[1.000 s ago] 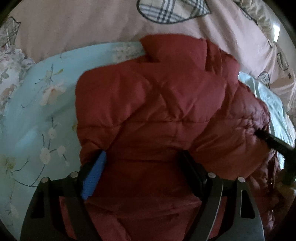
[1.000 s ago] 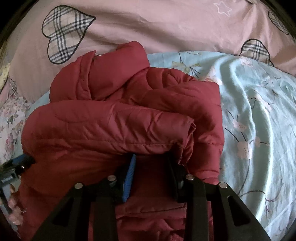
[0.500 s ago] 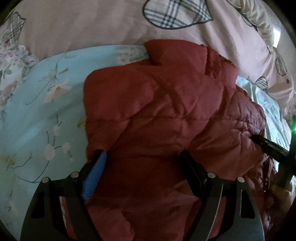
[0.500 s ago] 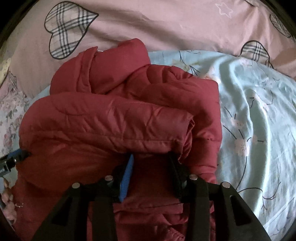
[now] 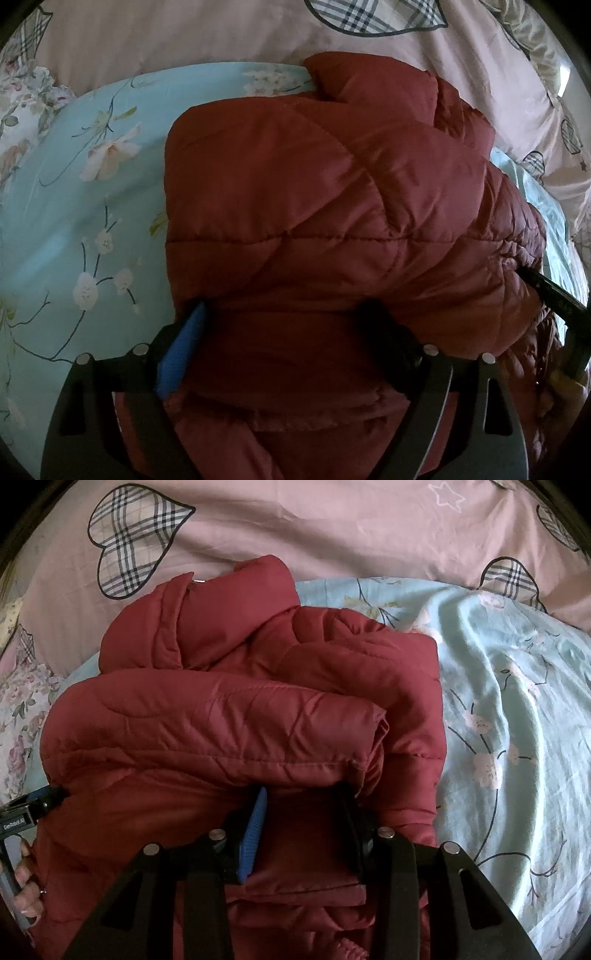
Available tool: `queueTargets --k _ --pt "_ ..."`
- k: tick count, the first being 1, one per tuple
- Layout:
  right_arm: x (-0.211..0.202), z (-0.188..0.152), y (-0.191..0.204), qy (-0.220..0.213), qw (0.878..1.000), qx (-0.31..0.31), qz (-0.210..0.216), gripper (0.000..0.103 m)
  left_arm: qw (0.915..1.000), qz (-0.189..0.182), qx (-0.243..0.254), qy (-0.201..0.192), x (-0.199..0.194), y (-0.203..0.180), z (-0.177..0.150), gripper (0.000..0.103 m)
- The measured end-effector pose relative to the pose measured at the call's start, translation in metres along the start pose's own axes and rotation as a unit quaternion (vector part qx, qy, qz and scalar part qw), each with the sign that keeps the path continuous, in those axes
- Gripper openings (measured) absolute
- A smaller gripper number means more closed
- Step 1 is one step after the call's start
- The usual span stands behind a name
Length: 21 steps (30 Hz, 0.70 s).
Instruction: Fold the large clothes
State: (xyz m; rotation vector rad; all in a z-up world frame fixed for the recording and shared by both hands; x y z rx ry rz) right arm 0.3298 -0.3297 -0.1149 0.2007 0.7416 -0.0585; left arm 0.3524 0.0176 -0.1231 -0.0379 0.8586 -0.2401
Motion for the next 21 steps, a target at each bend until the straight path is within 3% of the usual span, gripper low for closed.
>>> queueTargets --k 7,10,21 --pt "-0.027 0.007 -0.005 -0.002 0.999 0.033 0.014 0.043 0.9999 0.012 -0.002 0.010 -0.012 -0.002 0.006 0.089" --pt "-0.054 0.008 -0.008 -0.020 0.998 0.046 0.026 0.052 0.9999 0.010 -0.011 0.002 -0.032 0.004 0.001 0.089" --pt "-0.138 -0.033 -0.007 -0.016 0.997 0.042 0.070 0.064 0.9990 0.014 -0.041 0.007 -0.107 0.023 -0.067 0.089"
Point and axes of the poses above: each gripper's, at about its wrist camera, not at the fingertips, and x roughly the way its jaws point, y to its left, z to its top, the point moved 4 cm from there along x, roughly the way its jaws point, and after that the axes turned 9 degrees about -y, right-handed, at the moved point
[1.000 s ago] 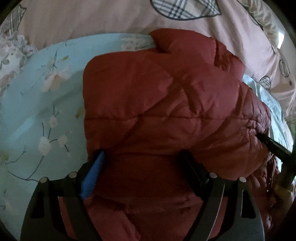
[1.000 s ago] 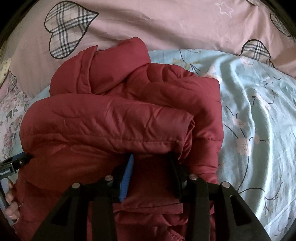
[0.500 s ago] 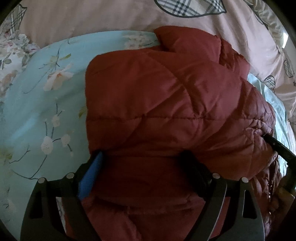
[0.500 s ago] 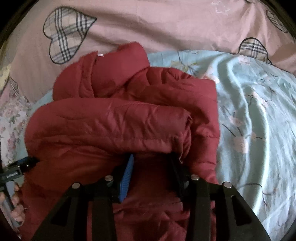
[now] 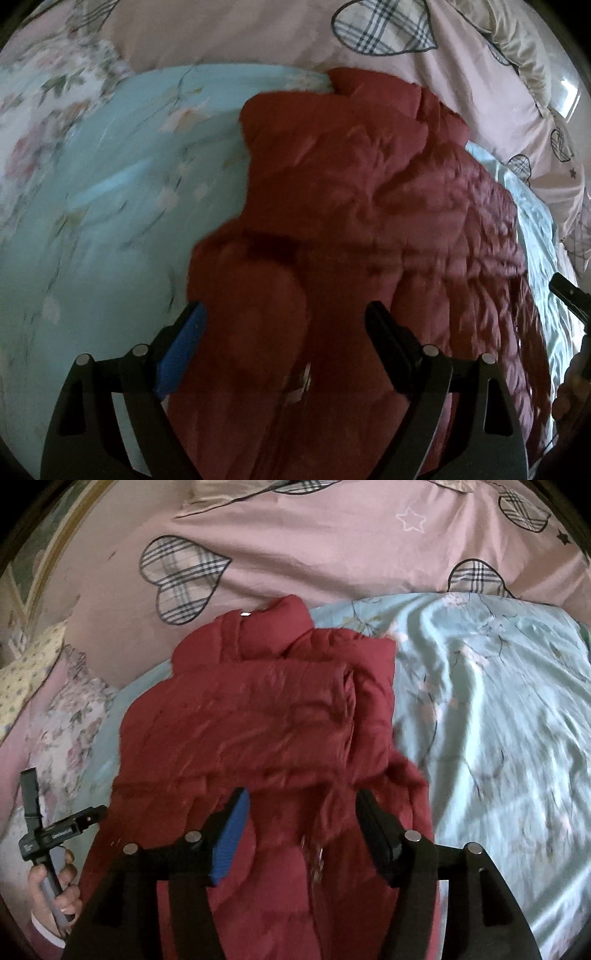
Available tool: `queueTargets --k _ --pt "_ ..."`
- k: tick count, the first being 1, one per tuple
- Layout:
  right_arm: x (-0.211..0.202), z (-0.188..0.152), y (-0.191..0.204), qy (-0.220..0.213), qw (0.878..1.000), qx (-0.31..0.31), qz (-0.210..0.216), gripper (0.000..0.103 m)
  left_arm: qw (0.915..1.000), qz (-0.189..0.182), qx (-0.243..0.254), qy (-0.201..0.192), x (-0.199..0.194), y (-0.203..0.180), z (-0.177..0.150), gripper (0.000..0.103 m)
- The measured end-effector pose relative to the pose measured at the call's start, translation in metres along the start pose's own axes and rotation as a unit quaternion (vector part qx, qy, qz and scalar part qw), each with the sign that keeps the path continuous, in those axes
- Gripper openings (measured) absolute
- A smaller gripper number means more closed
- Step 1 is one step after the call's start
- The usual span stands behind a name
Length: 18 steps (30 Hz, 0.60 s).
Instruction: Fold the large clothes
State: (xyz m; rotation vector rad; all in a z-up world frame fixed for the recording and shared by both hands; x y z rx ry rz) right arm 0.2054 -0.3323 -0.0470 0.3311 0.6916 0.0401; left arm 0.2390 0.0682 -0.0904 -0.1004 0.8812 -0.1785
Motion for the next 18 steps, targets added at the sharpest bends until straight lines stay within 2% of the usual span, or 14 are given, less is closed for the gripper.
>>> queueTargets --k 2,9,18 --pt "-0.010 -0.010 0.002 0.003 1.000 0.004 0.008 0.070 1.0000 0.002 -0.006 0.003 -0.011 0.006 -0.013 0.089" --pt "-0.047 -0.047 -0.003 0.009 0.999 0.027 0.020 0.071 0.9999 -0.001 -0.009 0.007 -0.041 0.017 -0.041 0.089" --pt "-0.082 -0.074 -0.018 0.014 0.999 0.049 0.010 0.074 0.9999 -0.004 -0.014 0.008 -0.064 0.027 -0.061 0.089"
Point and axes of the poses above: each gripper's, at about its wrist camera, not at the fingertips, and x roughly the way its jaws point, y to its left, z to its top, the point moved 4 cm from there along x, roughly the way its jaws point, and after that the axes turned 9 degrees about -y, right-handed, at the moved point
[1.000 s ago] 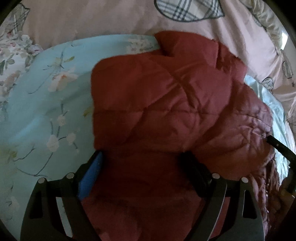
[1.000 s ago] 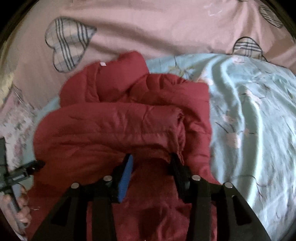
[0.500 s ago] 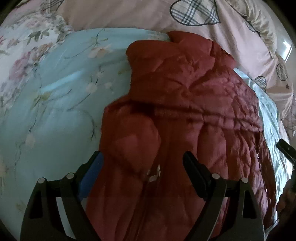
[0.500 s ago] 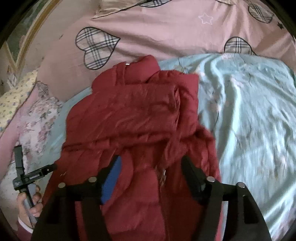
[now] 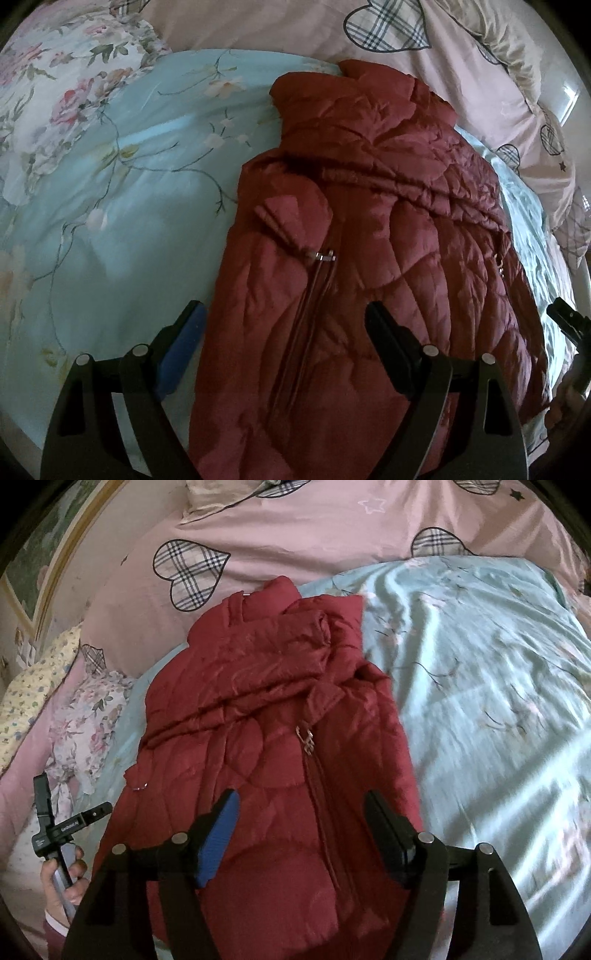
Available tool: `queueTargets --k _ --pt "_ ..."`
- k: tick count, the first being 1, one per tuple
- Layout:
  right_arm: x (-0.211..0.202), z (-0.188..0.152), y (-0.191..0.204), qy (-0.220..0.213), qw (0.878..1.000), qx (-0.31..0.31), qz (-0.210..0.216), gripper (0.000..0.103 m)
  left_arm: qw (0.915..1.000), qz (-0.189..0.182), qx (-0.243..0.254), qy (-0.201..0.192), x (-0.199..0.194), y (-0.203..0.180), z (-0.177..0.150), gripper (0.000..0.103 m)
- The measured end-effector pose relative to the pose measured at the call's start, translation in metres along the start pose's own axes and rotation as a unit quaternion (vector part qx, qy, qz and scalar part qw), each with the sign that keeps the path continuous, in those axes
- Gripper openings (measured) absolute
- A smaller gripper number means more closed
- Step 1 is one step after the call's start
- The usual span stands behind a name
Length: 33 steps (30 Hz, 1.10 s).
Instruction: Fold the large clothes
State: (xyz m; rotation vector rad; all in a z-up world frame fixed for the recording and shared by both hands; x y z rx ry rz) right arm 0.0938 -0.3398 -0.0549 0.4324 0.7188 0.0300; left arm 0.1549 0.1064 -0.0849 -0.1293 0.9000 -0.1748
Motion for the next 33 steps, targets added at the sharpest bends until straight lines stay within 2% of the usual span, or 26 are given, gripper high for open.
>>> queueTargets --k 7,13,28,33 --pt "-0.027 -0.019 -0.026 0.008 0.999 0.023 -0.031 0.084 0.9999 0.004 0.005 0.013 -0.011 0.012 -0.026 0.089" --pt "-0.038 -0.042 -0.045 0.034 0.997 0.028 -0.056 0.084 0.9998 0.003 0.005 0.020 -0.023 0.022 -0.044 0.089" --pt "-0.025 -0.082 -0.046 0.093 0.994 0.046 -0.023 0.084 0.9985 -0.024 -0.012 0.047 -0.033 0.043 -0.070 0.089" --pt "-0.026 -0.090 -0.044 0.101 0.994 0.050 -0.008 0.083 0.9963 -0.049 -0.022 0.067 -0.029 0.043 -0.081 0.089"
Point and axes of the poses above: each gripper's, at about its wrist camera, not at the fingertips, and x roughly the way its jaws point, y to its left, z to its top, the point moved 4 cm from there along x, roughly the way its jaws point, and after that the axes turned 9 degrees about -y, right-handed, at the moved point
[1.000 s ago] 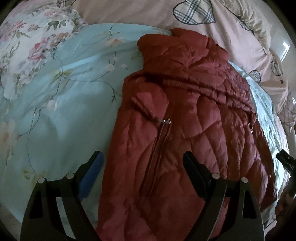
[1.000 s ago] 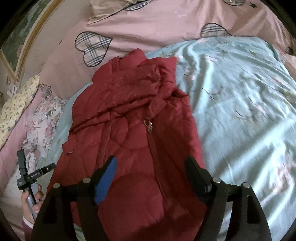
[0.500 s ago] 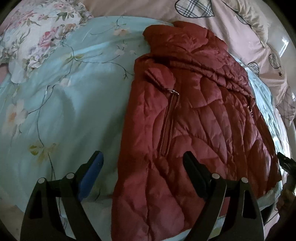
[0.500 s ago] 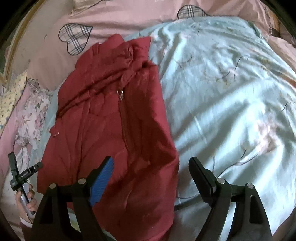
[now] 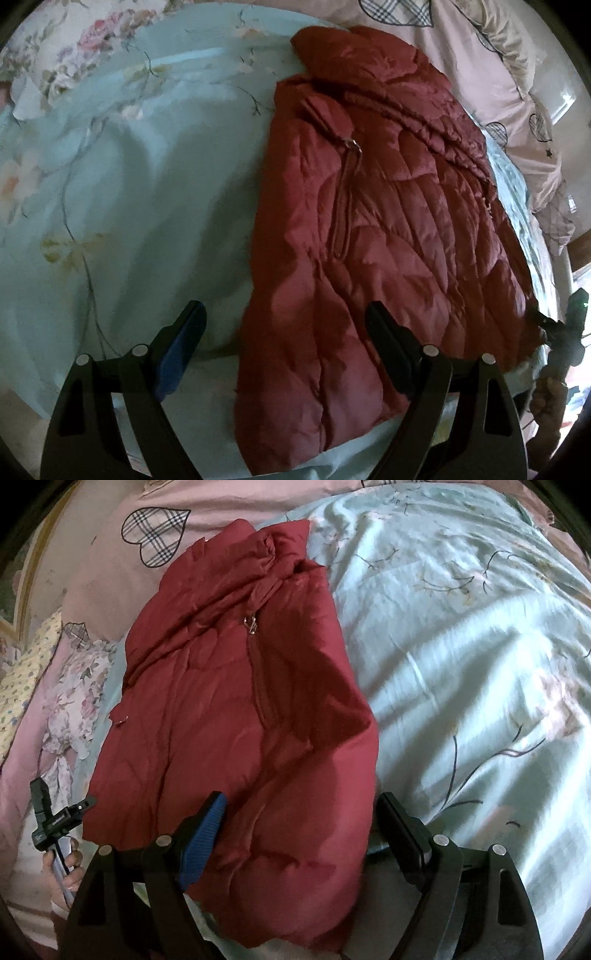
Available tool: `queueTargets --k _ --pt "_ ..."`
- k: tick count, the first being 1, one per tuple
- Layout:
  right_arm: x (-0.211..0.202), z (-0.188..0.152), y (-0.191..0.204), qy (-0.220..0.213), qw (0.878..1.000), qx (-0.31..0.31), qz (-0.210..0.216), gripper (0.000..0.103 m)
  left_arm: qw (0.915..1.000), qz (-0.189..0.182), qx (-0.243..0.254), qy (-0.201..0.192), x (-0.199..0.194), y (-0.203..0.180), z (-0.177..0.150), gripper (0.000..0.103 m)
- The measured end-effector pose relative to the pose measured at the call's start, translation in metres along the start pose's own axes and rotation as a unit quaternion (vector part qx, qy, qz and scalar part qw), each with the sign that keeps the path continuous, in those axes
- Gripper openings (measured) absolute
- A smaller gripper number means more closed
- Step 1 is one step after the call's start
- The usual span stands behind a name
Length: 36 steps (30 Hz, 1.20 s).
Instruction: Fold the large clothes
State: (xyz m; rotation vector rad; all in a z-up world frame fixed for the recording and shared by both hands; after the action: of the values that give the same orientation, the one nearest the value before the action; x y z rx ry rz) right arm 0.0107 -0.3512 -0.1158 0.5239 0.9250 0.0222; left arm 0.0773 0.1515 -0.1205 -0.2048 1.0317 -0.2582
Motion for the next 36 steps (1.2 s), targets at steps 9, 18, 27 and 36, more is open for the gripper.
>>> queueTargets --k 9,18,27,36 --pt "0.001 -0.004 0.002 0.008 1.000 -0.001 0.014 0.076 0.9992 -0.021 0.024 0.024 0.010 -0.013 -0.013 0.089" --pt "0.003 -0.005 0.000 0.006 1.000 0.008 0.022 0.064 0.9978 -0.042 0.043 0.027 0.010 -0.024 -0.022 0.079" --pt "0.001 -0.009 -0.001 0.007 1.000 0.004 0.023 0.057 0.9977 -0.051 0.037 0.023 0.008 -0.026 -0.023 0.060" --pt "-0.006 -0.012 0.006 -0.005 0.999 -0.007 0.035 0.033 0.9970 -0.057 0.052 -0.004 -0.004 -0.032 -0.021 0.023"
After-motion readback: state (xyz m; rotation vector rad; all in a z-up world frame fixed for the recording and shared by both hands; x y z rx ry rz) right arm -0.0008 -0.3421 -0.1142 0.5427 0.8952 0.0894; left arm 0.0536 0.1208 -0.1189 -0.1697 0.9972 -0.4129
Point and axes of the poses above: each gripper's, at about its wrist camera, not at the fingertips, and x roughly the way its jaws point, y to its left, z to its top, the point moved 4 cm from there along x, roughly the way its jaws point, and after that the axes turned 9 degrees about -y, right-handed, at the moved point
